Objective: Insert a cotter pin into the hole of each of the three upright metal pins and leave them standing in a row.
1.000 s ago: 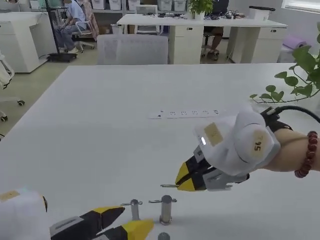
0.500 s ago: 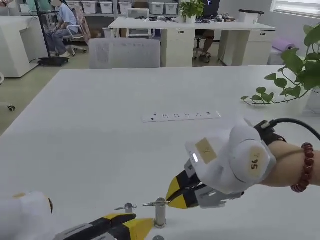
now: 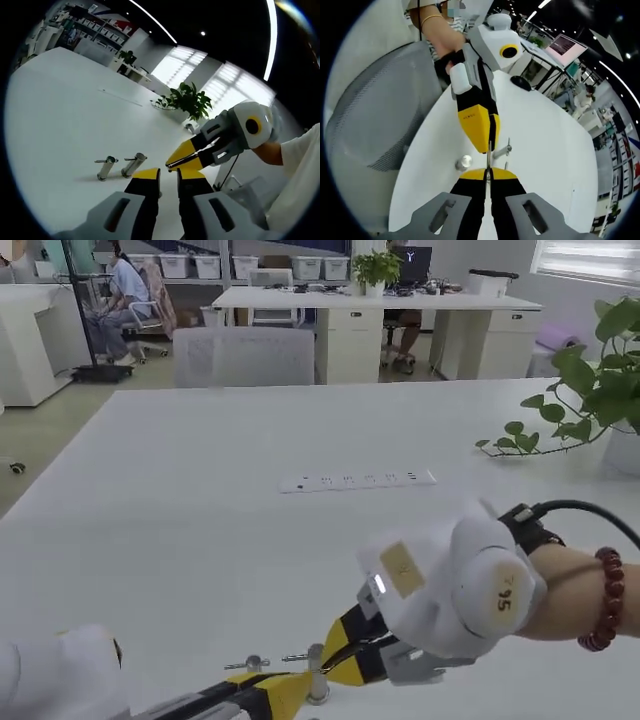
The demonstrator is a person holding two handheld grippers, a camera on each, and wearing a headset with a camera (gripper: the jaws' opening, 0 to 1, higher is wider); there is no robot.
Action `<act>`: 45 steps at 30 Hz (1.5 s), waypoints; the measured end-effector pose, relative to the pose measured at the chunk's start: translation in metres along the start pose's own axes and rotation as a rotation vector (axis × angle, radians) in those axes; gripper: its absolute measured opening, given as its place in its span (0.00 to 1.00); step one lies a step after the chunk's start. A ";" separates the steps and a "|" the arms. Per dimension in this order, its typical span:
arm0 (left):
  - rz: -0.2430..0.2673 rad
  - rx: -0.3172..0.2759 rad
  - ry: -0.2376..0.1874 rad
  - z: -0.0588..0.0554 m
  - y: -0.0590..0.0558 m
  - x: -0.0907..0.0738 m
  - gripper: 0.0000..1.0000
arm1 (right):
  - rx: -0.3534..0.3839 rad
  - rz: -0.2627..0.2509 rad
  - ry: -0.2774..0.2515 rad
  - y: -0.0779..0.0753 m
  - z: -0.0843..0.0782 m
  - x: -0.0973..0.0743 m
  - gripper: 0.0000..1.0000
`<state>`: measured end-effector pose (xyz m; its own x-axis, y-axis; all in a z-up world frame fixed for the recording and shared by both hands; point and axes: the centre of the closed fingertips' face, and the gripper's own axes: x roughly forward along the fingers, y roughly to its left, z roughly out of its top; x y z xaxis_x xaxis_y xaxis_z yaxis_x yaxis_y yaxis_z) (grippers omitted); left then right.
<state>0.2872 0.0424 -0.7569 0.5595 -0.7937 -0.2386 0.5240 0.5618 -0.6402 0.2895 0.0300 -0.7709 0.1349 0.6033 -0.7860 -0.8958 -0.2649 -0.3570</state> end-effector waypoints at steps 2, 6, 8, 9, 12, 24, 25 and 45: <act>-0.005 0.002 -0.003 0.001 -0.002 0.001 0.09 | -0.002 0.001 -0.001 0.001 0.001 0.000 0.03; -0.005 0.003 0.010 -0.002 -0.004 0.002 0.04 | -0.002 0.000 -0.006 0.001 0.003 0.001 0.03; -0.001 0.001 0.012 -0.002 -0.003 0.002 0.03 | -0.006 0.000 -0.004 0.001 0.004 0.001 0.03; 0.002 -0.002 0.014 -0.002 -0.002 0.003 0.02 | -0.006 0.001 -0.004 0.002 0.004 0.001 0.03; 0.004 -0.002 0.019 -0.002 -0.002 0.002 0.02 | -0.003 0.001 -0.002 0.002 0.003 0.001 0.03; 0.016 0.096 0.051 -0.002 0.002 0.003 0.01 | -0.003 0.002 0.010 0.003 0.002 0.002 0.03; 0.016 0.103 0.050 -0.001 0.002 0.003 0.01 | -0.003 0.000 0.010 0.002 0.002 0.002 0.03; 0.010 0.338 0.070 0.001 0.002 -0.001 0.00 | 0.095 -0.015 -0.054 -0.007 0.009 -0.005 0.10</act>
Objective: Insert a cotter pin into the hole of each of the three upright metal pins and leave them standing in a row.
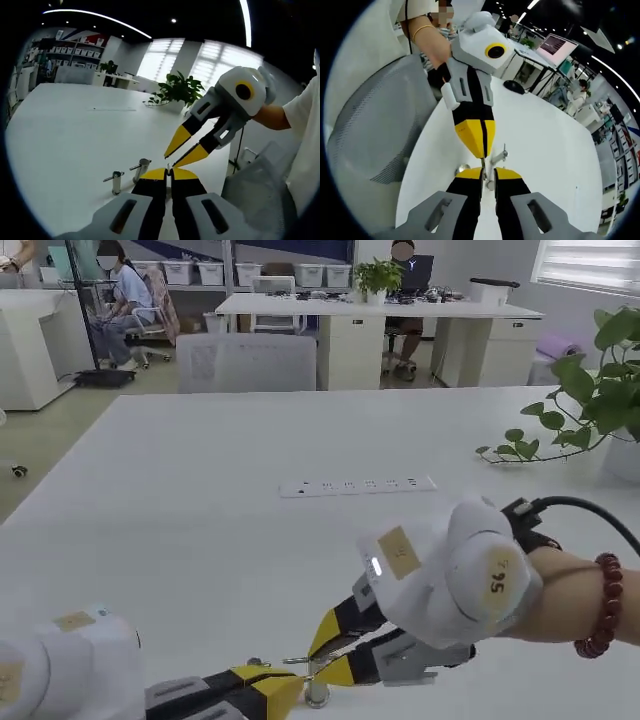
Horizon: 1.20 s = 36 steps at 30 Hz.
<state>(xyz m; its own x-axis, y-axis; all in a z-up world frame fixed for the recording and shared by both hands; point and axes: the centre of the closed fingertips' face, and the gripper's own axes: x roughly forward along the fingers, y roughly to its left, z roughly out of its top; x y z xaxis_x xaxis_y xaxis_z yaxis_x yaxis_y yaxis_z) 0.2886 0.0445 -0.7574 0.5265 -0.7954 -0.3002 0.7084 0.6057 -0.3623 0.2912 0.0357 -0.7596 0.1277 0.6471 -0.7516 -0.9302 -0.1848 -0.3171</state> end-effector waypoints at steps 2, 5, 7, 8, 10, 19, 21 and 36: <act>-0.007 0.031 0.001 0.000 -0.001 0.000 0.00 | 0.019 0.004 -0.005 0.000 0.000 -0.001 0.10; -0.012 0.070 0.007 0.001 -0.001 -0.001 0.00 | 0.045 0.024 -0.011 0.002 -0.001 -0.001 0.11; -0.021 0.103 0.009 0.002 -0.003 -0.001 0.00 | 0.063 0.036 -0.018 0.003 -0.001 -0.002 0.11; -0.032 0.128 0.014 0.002 -0.004 -0.001 0.00 | 0.075 0.047 -0.023 0.005 -0.001 -0.003 0.12; -0.049 0.164 0.021 0.001 -0.007 -0.002 0.00 | 0.089 0.060 -0.023 0.006 -0.002 -0.003 0.12; -0.106 0.257 0.048 -0.002 -0.017 -0.004 0.00 | 0.162 0.134 -0.054 0.017 -0.003 -0.007 0.13; -0.123 0.271 0.048 -0.002 -0.021 -0.005 0.00 | 0.174 0.150 -0.055 0.019 -0.004 -0.008 0.13; -0.230 0.342 0.062 -0.005 -0.042 -0.008 0.00 | 0.264 0.271 -0.117 0.041 -0.002 -0.016 0.12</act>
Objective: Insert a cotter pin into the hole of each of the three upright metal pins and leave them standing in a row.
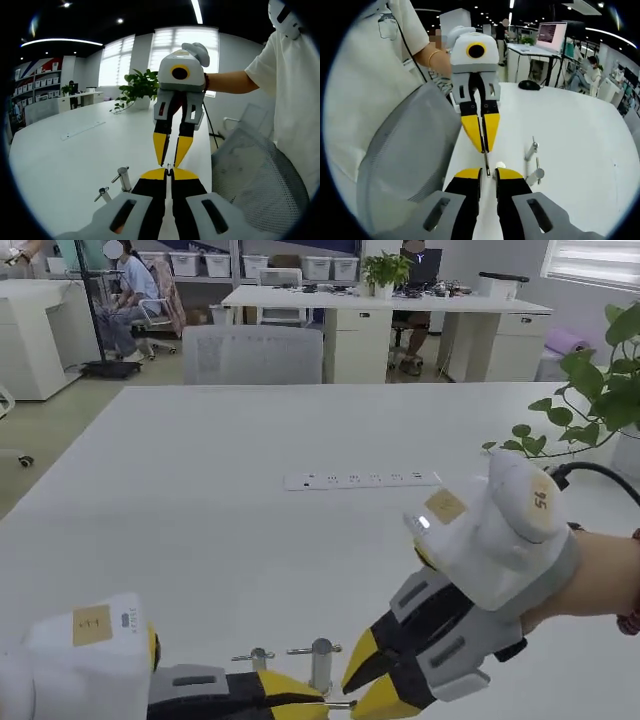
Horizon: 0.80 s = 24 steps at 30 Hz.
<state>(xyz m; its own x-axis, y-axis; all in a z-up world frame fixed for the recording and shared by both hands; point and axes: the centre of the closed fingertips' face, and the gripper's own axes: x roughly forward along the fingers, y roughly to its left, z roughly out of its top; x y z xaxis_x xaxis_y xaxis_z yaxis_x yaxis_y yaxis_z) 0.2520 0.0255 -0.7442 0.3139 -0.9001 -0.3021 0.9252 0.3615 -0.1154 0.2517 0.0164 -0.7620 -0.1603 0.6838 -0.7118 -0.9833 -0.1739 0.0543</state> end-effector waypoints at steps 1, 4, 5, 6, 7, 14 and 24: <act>-0.005 0.003 -0.001 0.000 -0.001 0.000 0.00 | 0.002 0.005 -0.001 0.001 0.000 0.000 0.12; -0.015 0.002 -0.003 0.001 -0.003 0.000 0.00 | 0.007 0.019 0.000 0.004 -0.002 0.000 0.11; -0.022 -0.004 -0.003 0.000 -0.004 -0.001 0.00 | 0.012 0.025 -0.004 0.005 -0.002 0.000 0.11; -0.026 -0.004 -0.003 0.000 -0.005 -0.001 0.00 | 0.018 0.030 -0.007 0.006 -0.002 0.001 0.11; -0.028 -0.001 -0.005 0.000 -0.005 -0.001 0.00 | 0.026 0.037 -0.011 0.008 -0.001 0.001 0.11; -0.065 -0.004 -0.019 0.002 -0.012 -0.002 0.00 | 0.028 0.059 -0.016 0.013 -0.003 0.002 0.08; -0.085 -0.003 -0.023 0.001 -0.017 -0.002 0.00 | 0.027 0.079 -0.019 0.021 -0.003 0.003 0.05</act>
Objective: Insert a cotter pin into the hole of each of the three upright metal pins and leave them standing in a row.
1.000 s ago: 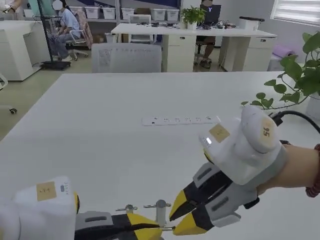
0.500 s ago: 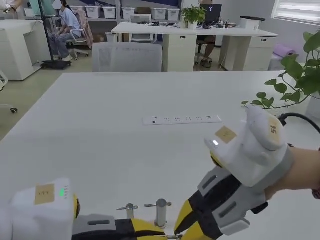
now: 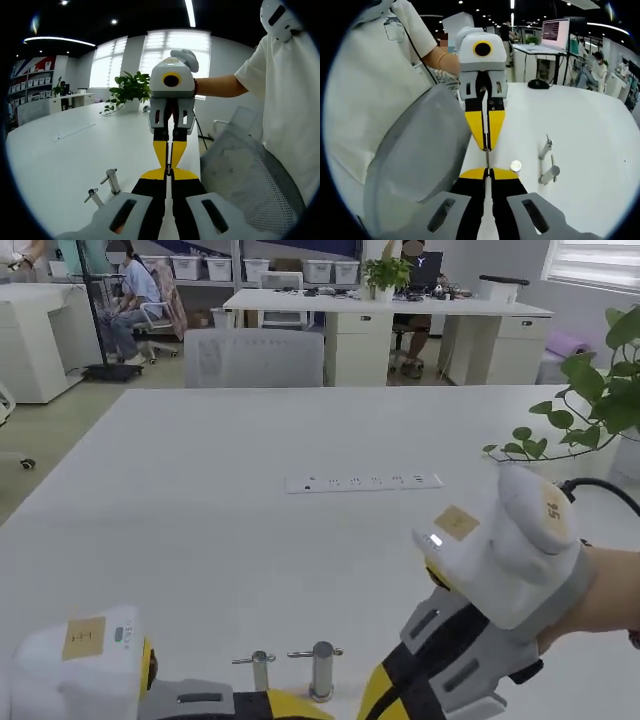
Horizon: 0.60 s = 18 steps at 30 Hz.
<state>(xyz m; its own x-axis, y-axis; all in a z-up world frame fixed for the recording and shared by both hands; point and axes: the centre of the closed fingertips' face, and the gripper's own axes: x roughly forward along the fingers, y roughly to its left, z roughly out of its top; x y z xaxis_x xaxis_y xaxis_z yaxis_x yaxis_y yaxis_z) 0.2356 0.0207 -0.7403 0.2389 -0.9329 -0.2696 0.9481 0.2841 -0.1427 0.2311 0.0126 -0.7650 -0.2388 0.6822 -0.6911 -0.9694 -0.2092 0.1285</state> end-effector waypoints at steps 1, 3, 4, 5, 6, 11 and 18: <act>-0.001 -0.001 -0.001 0.000 0.000 0.000 0.00 | -0.006 -0.001 -0.002 0.000 0.000 0.000 0.04; 0.000 -0.001 -0.002 0.000 0.000 -0.001 0.00 | -0.014 -0.008 -0.003 0.000 0.001 0.000 0.04; -0.002 -0.003 -0.002 0.000 0.000 -0.001 0.00 | -0.009 -0.007 -0.004 0.000 0.001 0.000 0.03; -0.006 -0.001 -0.001 0.001 0.000 -0.001 0.00 | -0.001 -0.007 -0.004 0.000 0.001 0.000 0.03; -0.006 0.000 0.000 0.000 0.000 -0.001 0.00 | 0.005 -0.008 -0.004 0.001 0.001 0.000 0.03; -0.004 -0.006 0.005 -0.001 0.000 -0.001 0.01 | -0.015 -0.017 0.015 0.002 0.001 0.000 0.02; 0.035 -0.008 0.010 -0.003 0.004 0.001 0.03 | -0.014 -0.040 0.050 0.000 -0.003 -0.001 0.02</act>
<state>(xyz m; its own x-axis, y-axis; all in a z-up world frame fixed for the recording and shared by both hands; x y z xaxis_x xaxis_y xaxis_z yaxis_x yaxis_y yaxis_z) 0.2391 0.0220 -0.7444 0.2693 -0.9202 -0.2843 0.9377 0.3178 -0.1404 0.2319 0.0101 -0.7662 -0.1968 0.6543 -0.7302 -0.9770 -0.1928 0.0905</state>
